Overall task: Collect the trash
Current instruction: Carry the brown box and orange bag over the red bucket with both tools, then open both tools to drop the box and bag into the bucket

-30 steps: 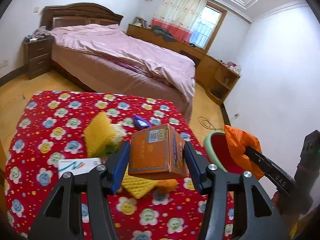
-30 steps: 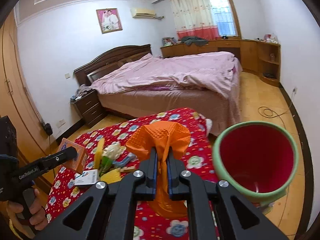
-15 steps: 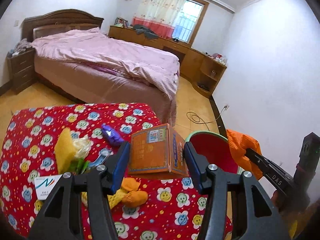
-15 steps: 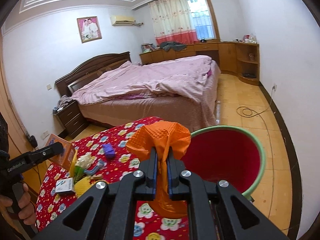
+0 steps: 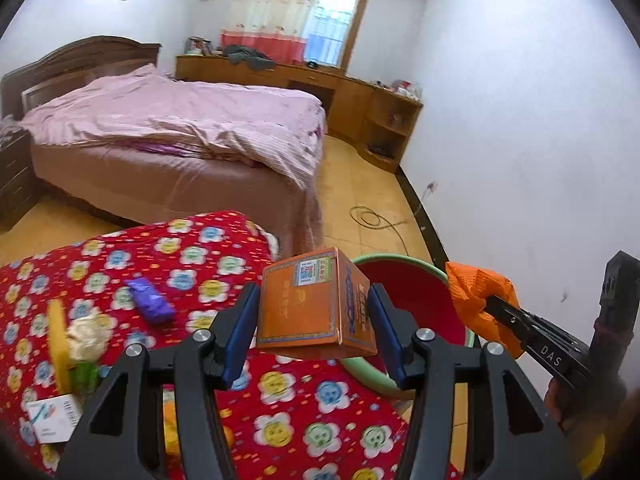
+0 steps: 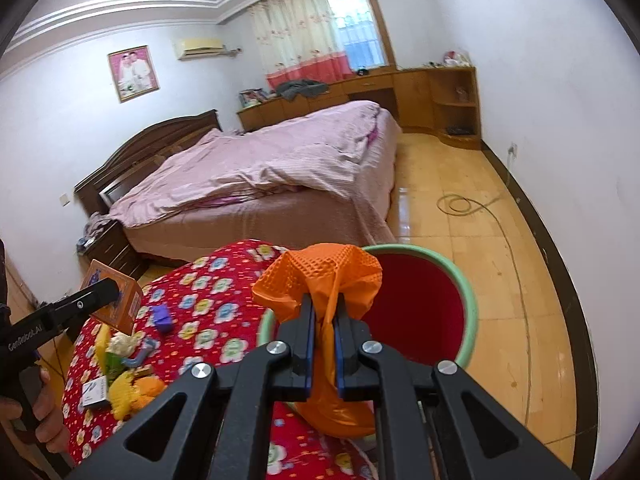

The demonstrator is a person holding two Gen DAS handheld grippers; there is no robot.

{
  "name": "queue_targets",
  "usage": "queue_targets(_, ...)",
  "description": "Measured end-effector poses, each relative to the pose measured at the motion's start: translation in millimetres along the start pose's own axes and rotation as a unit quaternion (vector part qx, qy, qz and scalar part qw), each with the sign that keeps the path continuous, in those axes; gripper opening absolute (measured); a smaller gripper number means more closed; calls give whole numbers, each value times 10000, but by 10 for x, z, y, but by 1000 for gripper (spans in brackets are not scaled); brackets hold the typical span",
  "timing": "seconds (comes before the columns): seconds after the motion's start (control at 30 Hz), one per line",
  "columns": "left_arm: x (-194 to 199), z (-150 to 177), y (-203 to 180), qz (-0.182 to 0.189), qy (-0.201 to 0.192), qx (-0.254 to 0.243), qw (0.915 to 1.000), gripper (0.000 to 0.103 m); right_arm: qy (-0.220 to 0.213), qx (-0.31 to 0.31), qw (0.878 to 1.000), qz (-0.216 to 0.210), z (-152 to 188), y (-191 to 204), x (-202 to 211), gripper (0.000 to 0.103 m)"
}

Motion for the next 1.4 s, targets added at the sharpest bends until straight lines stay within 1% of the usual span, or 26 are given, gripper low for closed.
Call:
queue_targets(0.2,-493,94,-248,240,328,-122,9991,56,171,-274,9993,192,66,-351,-186,9)
queue_targets(0.37,-808,208,-420,373,580,-258,9973,56,331,-433,9980,316,139,-578,-342,9)
queue_targets(0.5,-1038,295,-516,444,782,-367,9953,56,450,-485,9970,392,196,-693,-452,10)
queue_targets(0.7,-1226,388,-614,515,1012,-439,9926,56,522,-471,9965,461,240,-740,-550,13)
queue_targets(0.77,-1257,404,-617,516,1063,-448,9920,56,526,-472,9964,467,237,-739,-576,14)
queue_targets(0.8,-1273,415,-622,517,1098,-448,9916,56,519,-480,9964,464,238,-742,-577,16)
queue_targets(0.83,-1275,416,-626,508,1114,-444,9915,56,521,-496,9964,454,227,-722,-598,21)
queue_targets(0.87,-1275,415,-628,499,1115,-445,9915,60,518,-511,9964,437,224,-718,-599,27)
queue_targets(0.93,-1264,411,-628,465,1065,-463,9921,65,490,-539,9965,419,222,-724,-586,32)
queue_targets(0.97,-1250,407,-634,450,1045,-480,9924,65,469,-547,9965,412,216,-728,-574,34)
queue_targets(1.07,-1212,384,-653,426,1000,-543,9926,65,431,-569,9966,407,207,-722,-541,36)
queue_targets(1.23,-1114,355,-619,443,948,-487,9933,65,392,-582,9969,353,201,-682,-452,39)
queue_targets(1.4,-910,344,-570,430,867,-388,9946,65,285,-549,9978,249,191,-592,-304,44)
Point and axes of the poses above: each gripper's, at about its wrist camera, not at the fingertips, and x roughly against the way its jaws point, y to its left, z to its underside, the point moved 4 cm from there along -x, roughly the way its jaws point, and after that the axes turned 3 degrees about -x, right-handed, at the moved point
